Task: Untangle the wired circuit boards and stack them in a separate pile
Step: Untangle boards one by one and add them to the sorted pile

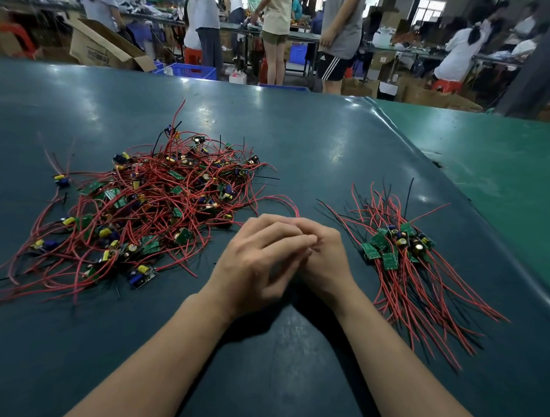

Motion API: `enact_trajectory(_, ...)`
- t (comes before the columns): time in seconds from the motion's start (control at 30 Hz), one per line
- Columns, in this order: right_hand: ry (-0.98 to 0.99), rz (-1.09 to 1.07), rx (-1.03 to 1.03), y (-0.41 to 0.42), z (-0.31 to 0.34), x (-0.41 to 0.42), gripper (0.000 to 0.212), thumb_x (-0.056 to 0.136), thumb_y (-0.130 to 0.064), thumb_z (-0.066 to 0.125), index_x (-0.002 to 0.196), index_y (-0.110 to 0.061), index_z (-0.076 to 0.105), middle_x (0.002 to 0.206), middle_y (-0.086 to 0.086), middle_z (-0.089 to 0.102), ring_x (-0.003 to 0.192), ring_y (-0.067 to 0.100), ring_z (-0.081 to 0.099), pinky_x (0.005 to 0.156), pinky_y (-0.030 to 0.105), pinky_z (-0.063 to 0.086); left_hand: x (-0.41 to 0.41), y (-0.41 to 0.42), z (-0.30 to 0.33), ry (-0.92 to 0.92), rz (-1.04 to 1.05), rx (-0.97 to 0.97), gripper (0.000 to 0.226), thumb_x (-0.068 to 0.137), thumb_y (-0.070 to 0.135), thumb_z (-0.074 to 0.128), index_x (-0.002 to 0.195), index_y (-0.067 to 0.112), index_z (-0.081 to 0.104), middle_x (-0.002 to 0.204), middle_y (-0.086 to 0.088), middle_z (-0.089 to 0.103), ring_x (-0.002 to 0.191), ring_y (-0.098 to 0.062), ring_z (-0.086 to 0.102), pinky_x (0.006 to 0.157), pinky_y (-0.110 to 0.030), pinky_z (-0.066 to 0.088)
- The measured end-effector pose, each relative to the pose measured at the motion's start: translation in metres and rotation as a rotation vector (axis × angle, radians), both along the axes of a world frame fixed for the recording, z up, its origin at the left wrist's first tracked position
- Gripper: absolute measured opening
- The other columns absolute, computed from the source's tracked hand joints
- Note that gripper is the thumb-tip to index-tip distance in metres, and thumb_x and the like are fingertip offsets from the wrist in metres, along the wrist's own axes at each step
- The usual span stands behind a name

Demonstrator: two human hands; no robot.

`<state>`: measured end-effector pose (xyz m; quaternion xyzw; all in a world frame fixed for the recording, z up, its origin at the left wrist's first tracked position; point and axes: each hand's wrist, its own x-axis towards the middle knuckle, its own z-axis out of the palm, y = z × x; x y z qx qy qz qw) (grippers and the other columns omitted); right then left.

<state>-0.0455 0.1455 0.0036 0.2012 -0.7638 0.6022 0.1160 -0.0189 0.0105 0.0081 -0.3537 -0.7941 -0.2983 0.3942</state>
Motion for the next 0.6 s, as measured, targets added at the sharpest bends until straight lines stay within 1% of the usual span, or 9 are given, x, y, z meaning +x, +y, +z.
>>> enact_trajectory(0.07, -0.125, -0.001, -0.235, -0.002, 0.004, -0.002, 0.017, 0.09, 0.007, 0.059, 0.089, -0.006, 0.07, 0.075, 0.001, 0.072, 0.068, 0.005, 0.065, 0.069, 0.019, 0.053, -0.001, -0.001, 0.001, -0.049, 0.035, 0.112, 0.02, 0.091, 0.018, 0.064, 0.103, 0.003, 0.071, 0.099, -0.004, 0.068, 0.089, -0.022, 0.061, 0.081, -0.036, 0.05)
enact_trajectory(0.13, -0.285, 0.009, -0.558, 0.0, 0.01, -0.006, 0.016, 0.097, -0.005, 0.053, 0.09, -0.005, 0.067, 0.074, 0.006, 0.073, 0.066, 0.015, 0.069, 0.066, 0.023, 0.055, -0.001, -0.004, 0.0, -0.173, 0.084, 0.268, 0.021, 0.093, 0.025, 0.059, 0.083, 0.008, 0.066, 0.075, 0.001, 0.063, 0.066, -0.015, 0.057, 0.064, -0.03, 0.048)
enact_trajectory(0.17, -0.356, 0.029, -0.701, 0.003, 0.013, -0.008, 0.02, 0.099, -0.013, 0.05, 0.091, -0.004, 0.067, 0.076, 0.008, 0.074, 0.067, 0.018, 0.071, 0.064, 0.023, 0.056, -0.004, -0.005, -0.001, -0.263, 0.095, 0.287, 0.032, 0.094, 0.03, 0.055, 0.073, 0.008, 0.062, 0.063, 0.0, 0.059, 0.055, -0.016, 0.053, 0.055, -0.031, 0.047)
enact_trajectory(0.23, -0.471, 0.084, -0.887, 0.011, 0.02, -0.01, 0.032, 0.1, -0.027, 0.046, 0.091, -0.005, 0.067, 0.076, 0.008, 0.074, 0.067, 0.019, 0.072, 0.059, 0.021, 0.055, -0.007, -0.007, -0.007, -0.38, 0.105, 0.148, 0.051, 0.096, 0.039, 0.048, 0.06, 0.004, 0.057, 0.049, -0.008, 0.052, 0.045, -0.028, 0.05, 0.046, -0.039, 0.043)
enact_trajectory(0.3, -0.529, 0.138, -0.96, 0.015, 0.026, -0.008, 0.04, 0.097, -0.038, 0.046, 0.086, -0.008, 0.07, 0.07, 0.004, 0.071, 0.062, 0.016, 0.069, 0.054, 0.019, 0.053, -0.006, -0.007, -0.01, -0.385, 0.131, 0.051, 0.058, 0.095, 0.046, 0.046, 0.055, 0.004, 0.054, 0.046, -0.011, 0.05, 0.045, -0.035, 0.048, 0.045, -0.042, 0.041)
enact_trajectory(0.4, -0.58, 0.246, -1.048, 0.016, 0.03, -0.006, 0.049, 0.096, -0.044, 0.045, 0.077, -0.011, 0.075, 0.058, -0.002, 0.055, 0.05, 0.011, 0.055, 0.046, 0.017, 0.044, -0.009, -0.01, -0.005, -0.434, 0.248, 0.268, 0.067, 0.095, 0.053, 0.038, 0.055, 0.004, 0.059, 0.048, -0.008, 0.056, 0.048, -0.033, 0.055, 0.05, -0.043, 0.044)
enact_trajectory(0.47, -0.58, 0.281, -1.073, 0.017, 0.03, -0.005, 0.051, 0.097, -0.045, 0.043, 0.074, -0.013, 0.075, 0.051, -0.004, 0.05, 0.042, 0.008, 0.046, 0.04, 0.016, 0.037, -0.013, -0.011, -0.005, -0.429, 0.309, 0.396, 0.07, 0.096, 0.053, 0.036, 0.052, 0.002, 0.055, 0.046, -0.01, 0.054, 0.047, -0.034, 0.053, 0.05, -0.046, 0.043)
enact_trajectory(0.53, -0.584, 0.292, -1.062, 0.019, 0.031, -0.005, 0.05, 0.095, -0.045, 0.042, 0.074, -0.014, 0.075, 0.043, -0.005, 0.047, 0.034, 0.005, 0.039, 0.035, 0.014, 0.031, -0.014, -0.011, -0.004, -0.433, 0.307, 0.417, 0.067, 0.095, 0.054, 0.039, 0.056, 0.002, 0.056, 0.047, -0.011, 0.052, 0.048, -0.033, 0.053, 0.051, -0.047, 0.043)
enact_trajectory(0.6, -0.594, 0.323, -1.058, 0.021, 0.032, -0.004, 0.047, 0.092, -0.045, 0.043, 0.073, -0.015, 0.074, 0.036, -0.005, 0.041, 0.028, 0.003, 0.036, 0.031, 0.013, 0.029, -0.012, -0.007, -0.004, -0.497, 0.211, 0.444, 0.058, 0.094, 0.052, 0.045, 0.063, 0.006, 0.063, 0.053, -0.006, 0.057, 0.052, -0.028, 0.057, 0.052, -0.044, 0.048)
